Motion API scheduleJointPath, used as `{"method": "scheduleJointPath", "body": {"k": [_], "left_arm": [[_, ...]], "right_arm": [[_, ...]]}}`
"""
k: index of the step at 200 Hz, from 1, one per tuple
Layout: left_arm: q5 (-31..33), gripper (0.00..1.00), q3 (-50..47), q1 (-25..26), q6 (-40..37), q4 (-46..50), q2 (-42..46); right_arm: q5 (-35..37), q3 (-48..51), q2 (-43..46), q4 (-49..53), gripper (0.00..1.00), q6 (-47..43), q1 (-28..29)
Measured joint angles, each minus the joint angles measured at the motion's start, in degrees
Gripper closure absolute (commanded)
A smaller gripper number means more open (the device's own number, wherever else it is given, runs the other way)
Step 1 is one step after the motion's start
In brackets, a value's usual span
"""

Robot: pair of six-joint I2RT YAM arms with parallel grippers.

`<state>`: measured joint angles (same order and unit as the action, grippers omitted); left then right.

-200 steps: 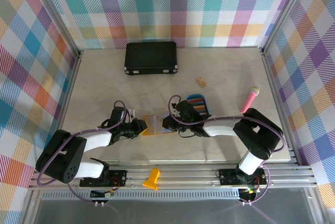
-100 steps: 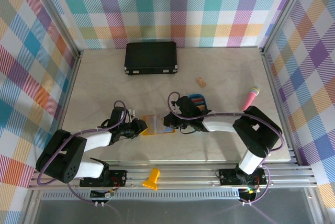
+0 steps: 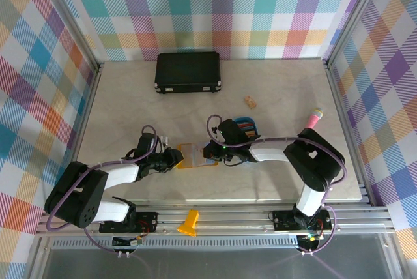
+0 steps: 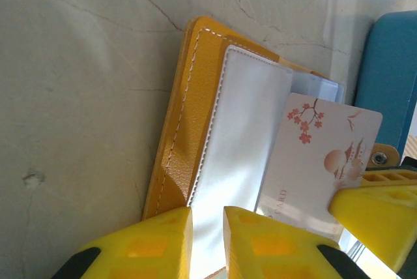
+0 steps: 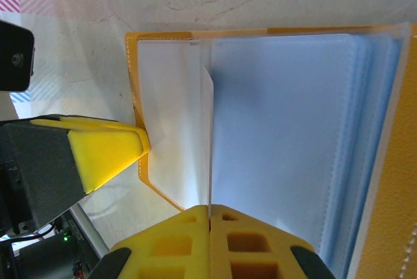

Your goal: Put the credit cards into the card holder

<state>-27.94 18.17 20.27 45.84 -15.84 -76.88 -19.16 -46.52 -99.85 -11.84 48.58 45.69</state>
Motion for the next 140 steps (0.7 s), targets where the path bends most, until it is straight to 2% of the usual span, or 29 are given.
{"method": "scheduleJointPath", "body": {"k": [140], "left_arm": [[0.0, 0.8, 0.0, 0.0, 0.0, -0.9, -0.6]], "right_arm": [[0.0, -2.5, -1.7, 2.8, 1.0, -1.1, -1.3]]}}
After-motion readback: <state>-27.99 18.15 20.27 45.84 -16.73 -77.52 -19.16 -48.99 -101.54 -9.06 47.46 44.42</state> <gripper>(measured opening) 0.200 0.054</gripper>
